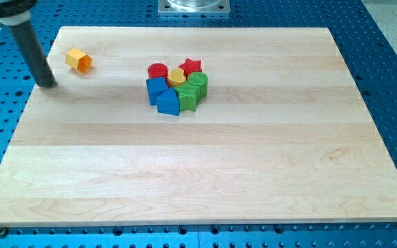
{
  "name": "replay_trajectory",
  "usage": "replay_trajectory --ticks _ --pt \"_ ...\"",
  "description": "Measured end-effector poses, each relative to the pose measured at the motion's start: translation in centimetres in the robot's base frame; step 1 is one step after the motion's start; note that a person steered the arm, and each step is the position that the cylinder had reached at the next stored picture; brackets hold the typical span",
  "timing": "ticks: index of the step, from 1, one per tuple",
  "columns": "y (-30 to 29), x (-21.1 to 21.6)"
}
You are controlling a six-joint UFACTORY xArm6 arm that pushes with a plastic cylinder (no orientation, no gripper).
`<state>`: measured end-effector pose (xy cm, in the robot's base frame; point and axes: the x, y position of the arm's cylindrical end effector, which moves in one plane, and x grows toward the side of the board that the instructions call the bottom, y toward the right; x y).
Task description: Slide the hexagon to the top left of the red circle
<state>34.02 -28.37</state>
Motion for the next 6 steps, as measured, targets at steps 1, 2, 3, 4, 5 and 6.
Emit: replay_trajectory --ticks 1,2,3,4,5,6 --pt "8.4 -5.0" --pt "14.9 -5.2" --pt "13.6 -11.2" --pt "15.0 -13.8" --pt "17.8 -12.0" --pt "18.0 -9.7"
